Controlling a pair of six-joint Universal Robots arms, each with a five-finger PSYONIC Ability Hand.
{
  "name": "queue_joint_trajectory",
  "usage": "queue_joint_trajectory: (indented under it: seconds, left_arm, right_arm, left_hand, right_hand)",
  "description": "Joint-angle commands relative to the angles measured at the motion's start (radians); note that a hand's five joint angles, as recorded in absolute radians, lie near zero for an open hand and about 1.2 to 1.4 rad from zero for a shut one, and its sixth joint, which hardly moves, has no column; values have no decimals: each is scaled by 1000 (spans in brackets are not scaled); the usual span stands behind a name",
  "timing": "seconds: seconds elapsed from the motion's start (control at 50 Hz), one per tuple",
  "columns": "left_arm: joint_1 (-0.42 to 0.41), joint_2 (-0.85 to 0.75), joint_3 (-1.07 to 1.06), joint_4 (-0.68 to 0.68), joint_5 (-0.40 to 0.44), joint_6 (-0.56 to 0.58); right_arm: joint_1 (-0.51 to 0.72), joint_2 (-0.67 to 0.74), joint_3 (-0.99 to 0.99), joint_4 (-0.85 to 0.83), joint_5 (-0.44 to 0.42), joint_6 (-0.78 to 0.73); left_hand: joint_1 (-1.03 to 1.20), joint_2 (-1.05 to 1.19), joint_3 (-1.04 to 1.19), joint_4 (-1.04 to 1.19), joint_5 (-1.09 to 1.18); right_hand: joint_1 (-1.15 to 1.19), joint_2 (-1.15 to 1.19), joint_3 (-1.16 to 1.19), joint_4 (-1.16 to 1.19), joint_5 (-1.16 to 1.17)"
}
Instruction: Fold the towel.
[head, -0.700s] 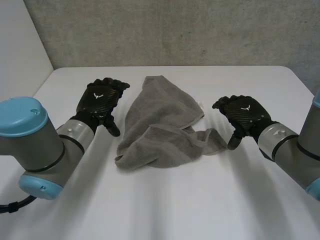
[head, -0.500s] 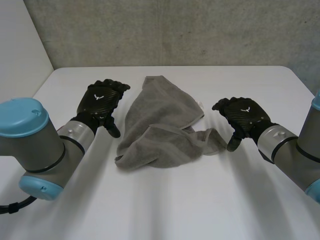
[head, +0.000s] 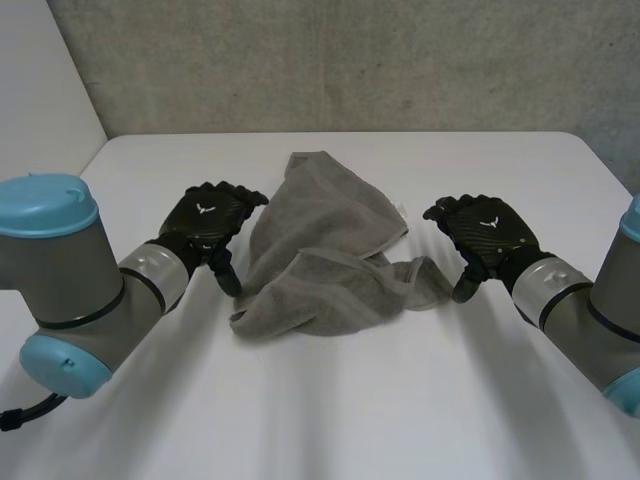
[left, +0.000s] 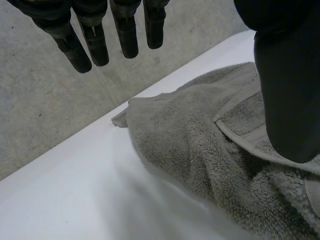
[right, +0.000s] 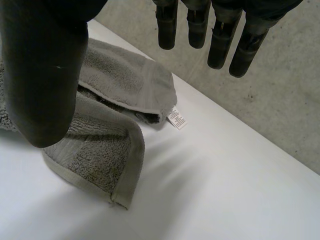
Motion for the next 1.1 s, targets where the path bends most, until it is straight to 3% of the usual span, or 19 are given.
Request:
queue_joint_trajectory:
  seconds: [0.02,0.42,0.7,0.8,0.84,0.9,0.94,0.96,1.0,1.02,1.1]
  left_arm:
    - [11,3,-1,-7,-1,31]
    - [20,-19,5,-36,0,48]
    - [4,-94,4,-79,-5,130]
    - [-7,-120,2,-82,-5,131]
    - [-15,-125,1,-82,-5,131]
    - [-18,-125,-4,-82,-5,130]
    - [-32,-122,-10,-84,-5,127]
    - [-32,-122,-10,-84,-5,127]
    - [-50,-119,-13,-87,-5,123]
    - [-50,-119,-13,-87,-5,123]
    - [-85,-105,-15,-130,-3,119]
  right_arm:
    - [2,0,17,-22,-23,2]
    - [62,55,-22,-19,-23,34]
    - [172,249,-255,116,-8,146]
    - [186,337,-342,188,-2,172]
    - [188,373,-373,207,15,176]
    - [186,377,-373,207,26,176]
    - [181,365,-362,201,55,176]
    - [181,365,-362,201,55,176]
    - [172,316,-347,202,61,176]
    - [172,316,-347,202,61,176]
    - [160,206,-292,199,52,176]
  left_hand:
    - [54,47,50,60,-131]
    - [92,85,88,99,-93]
    - [89,82,85,96,-96]
    - [92,85,88,99,-93]
    - [113,106,109,119,-72]
    - [148,141,144,154,-37]
    - [297,290,293,303,112]
    - [298,291,294,304,113]
    - [715,708,711,722,530]
    - [718,711,714,724,533]
    - [1104,1097,1100,1110,919]
  right_hand:
    - [-53,-60,-57,-70,-57]
    - [-53,-60,-57,-70,-57]
    - [37,29,32,20,32]
    - [213,205,209,196,208]
    - [531,524,527,514,527]
    - [736,728,731,718,731]
    - [1142,1134,1137,1124,1137]
    - [1144,1136,1139,1126,1139]
    - [1169,1161,1165,1152,1164]
    - [1169,1161,1165,1152,1164]
    - [1169,1161,1165,1152,1164]
